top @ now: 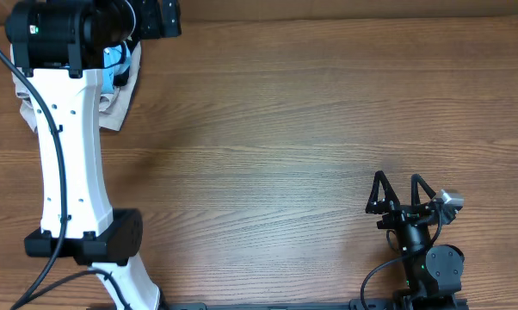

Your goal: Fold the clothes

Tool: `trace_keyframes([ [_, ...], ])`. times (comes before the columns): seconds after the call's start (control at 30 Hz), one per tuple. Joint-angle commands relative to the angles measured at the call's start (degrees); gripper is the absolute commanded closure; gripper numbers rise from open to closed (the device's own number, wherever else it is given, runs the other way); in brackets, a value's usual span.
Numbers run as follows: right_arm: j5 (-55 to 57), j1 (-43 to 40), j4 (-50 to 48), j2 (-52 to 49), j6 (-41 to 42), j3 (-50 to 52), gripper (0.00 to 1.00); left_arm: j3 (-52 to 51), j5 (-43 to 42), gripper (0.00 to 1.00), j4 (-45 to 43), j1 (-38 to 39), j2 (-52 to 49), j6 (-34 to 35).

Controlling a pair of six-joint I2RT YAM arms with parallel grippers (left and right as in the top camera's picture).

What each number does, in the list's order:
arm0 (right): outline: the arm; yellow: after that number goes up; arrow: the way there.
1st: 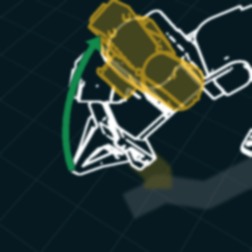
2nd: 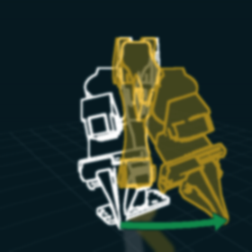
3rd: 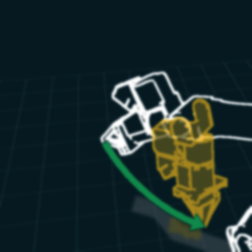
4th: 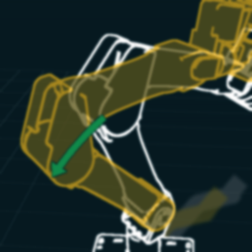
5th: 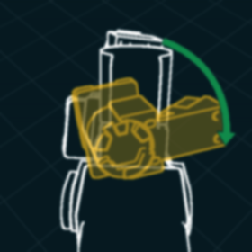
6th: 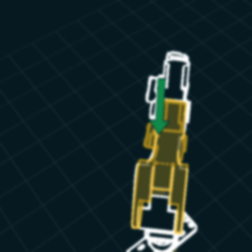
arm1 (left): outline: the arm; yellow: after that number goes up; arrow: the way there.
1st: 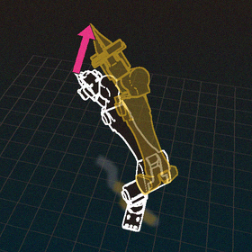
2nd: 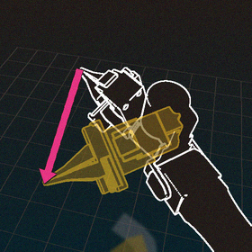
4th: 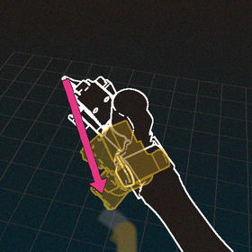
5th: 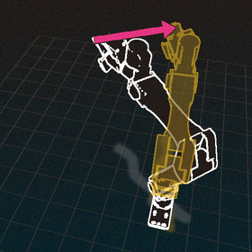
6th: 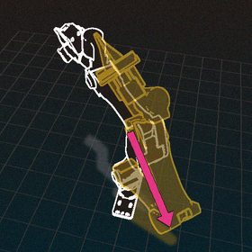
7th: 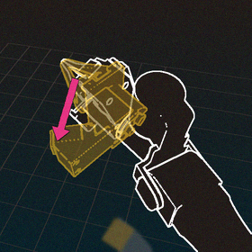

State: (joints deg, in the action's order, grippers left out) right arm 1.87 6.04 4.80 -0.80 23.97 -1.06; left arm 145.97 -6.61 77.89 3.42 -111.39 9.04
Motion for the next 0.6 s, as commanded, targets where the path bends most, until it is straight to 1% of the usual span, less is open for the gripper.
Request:
trace_keyframes([
  [0.0, 0.1, 0.3, -0.2, 0.6, 0.1, 0.6, 0.0, -10.0, 3.4, 0.0, -0.5, 0.1, 8.3, -0.4],
  [0.1, 0.1, 0.3, -0.2, 0.6, 0.1, 0.6, 0.0, -23.5, 6.7, 0.0, -5.4, -0.1, 16.0, 0.3],
  [0.23, 0.1, 0.3, -0.2, 0.6, 0.1, 0.6, 0.0, -46.9, 6.4, 0.0, -20.1, -0.1, 28.8, 0.4],
  [0.4, 0.2, 0.3, -0.2, 0.6, 0.1, 0.6, 0.0, -75.3, -0.3, 0.0, -41.2, -0.1, 44.8, -2.1],
  [0.5, 0.2, 0.3, -0.2, 0.6, 0.1, 0.6, 0.0, -89.8, -3.9, 0.0, -52.2, -0.1, 53.8, -4.5],
  [0.57, 0.2, 0.3, -0.2, 0.6, 0.1, 0.6, 0.0, -98.5, -4.6, 0.0, -58.9, -0.1, 59.9, -4.6],
])
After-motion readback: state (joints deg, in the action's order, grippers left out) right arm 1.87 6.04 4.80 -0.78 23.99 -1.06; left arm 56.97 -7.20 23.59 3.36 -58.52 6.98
